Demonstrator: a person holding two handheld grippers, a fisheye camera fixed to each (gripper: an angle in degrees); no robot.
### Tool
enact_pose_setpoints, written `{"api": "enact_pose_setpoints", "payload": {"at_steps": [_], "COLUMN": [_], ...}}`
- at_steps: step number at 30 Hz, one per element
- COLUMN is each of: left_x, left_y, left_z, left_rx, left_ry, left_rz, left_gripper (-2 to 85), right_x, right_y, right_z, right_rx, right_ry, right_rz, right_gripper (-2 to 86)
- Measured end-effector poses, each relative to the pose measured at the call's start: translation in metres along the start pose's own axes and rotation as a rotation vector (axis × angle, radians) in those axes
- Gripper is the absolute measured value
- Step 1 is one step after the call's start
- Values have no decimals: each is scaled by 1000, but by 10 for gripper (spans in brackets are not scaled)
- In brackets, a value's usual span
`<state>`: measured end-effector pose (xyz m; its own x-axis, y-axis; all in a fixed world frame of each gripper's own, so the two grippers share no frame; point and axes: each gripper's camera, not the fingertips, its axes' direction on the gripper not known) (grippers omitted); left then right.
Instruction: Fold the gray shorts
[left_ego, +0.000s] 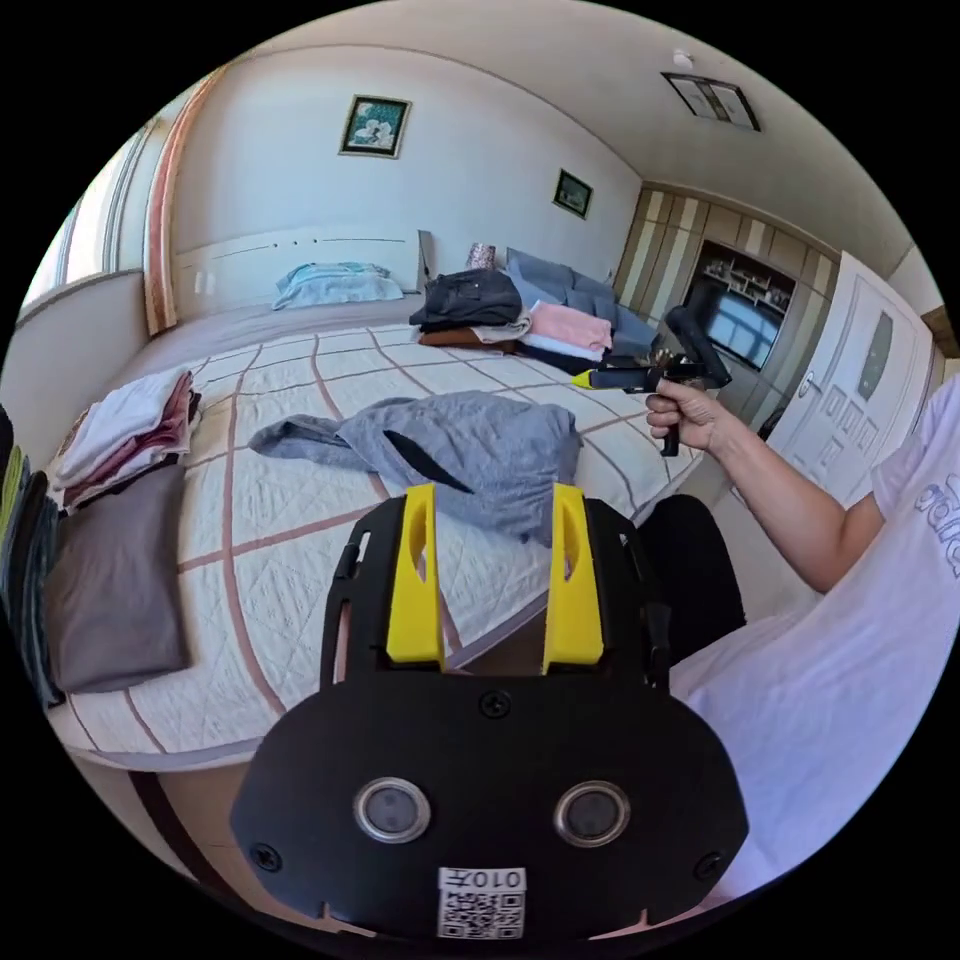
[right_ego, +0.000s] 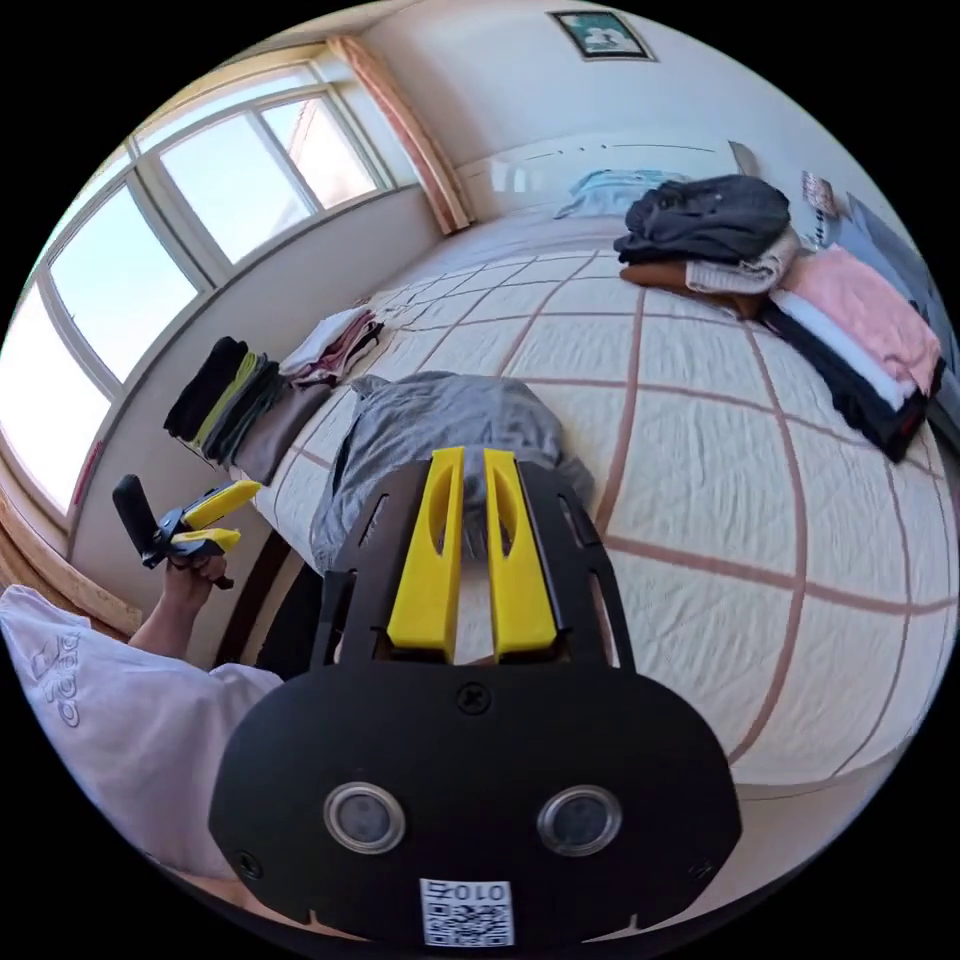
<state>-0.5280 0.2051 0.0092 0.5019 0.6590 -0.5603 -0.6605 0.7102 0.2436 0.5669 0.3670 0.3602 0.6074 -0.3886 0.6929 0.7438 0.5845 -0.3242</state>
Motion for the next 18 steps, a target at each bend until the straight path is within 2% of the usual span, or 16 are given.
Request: {"api": "enact_pose_setpoints", "payload": {"at_steps": [2, 8, 11, 14, 18], "left_x": [24, 113, 139, 137, 119], "left_y": [-16, -42, -44, -56, -103], "left_z": [29, 74, 104, 128, 113], "left_rx": [-93, -126, -170, -230, -274], "left_ry": [-46, -218, -338, -399, -297], "left_rz": [143, 613, 774, 831, 792], "left_gripper": [180, 172, 159, 136, 103], "right_x": [14, 32, 34, 32, 26], "right_y": [24, 73, 90, 100, 105], "right_z": [-3, -36, -52, -57, -52], "right_rx": [6, 37, 65, 75, 64], "right_ry": [14, -44, -47, -64, -87], "right_rz": [37, 94, 112, 110, 84], "right_gripper": [39, 46, 45, 43, 48]}}
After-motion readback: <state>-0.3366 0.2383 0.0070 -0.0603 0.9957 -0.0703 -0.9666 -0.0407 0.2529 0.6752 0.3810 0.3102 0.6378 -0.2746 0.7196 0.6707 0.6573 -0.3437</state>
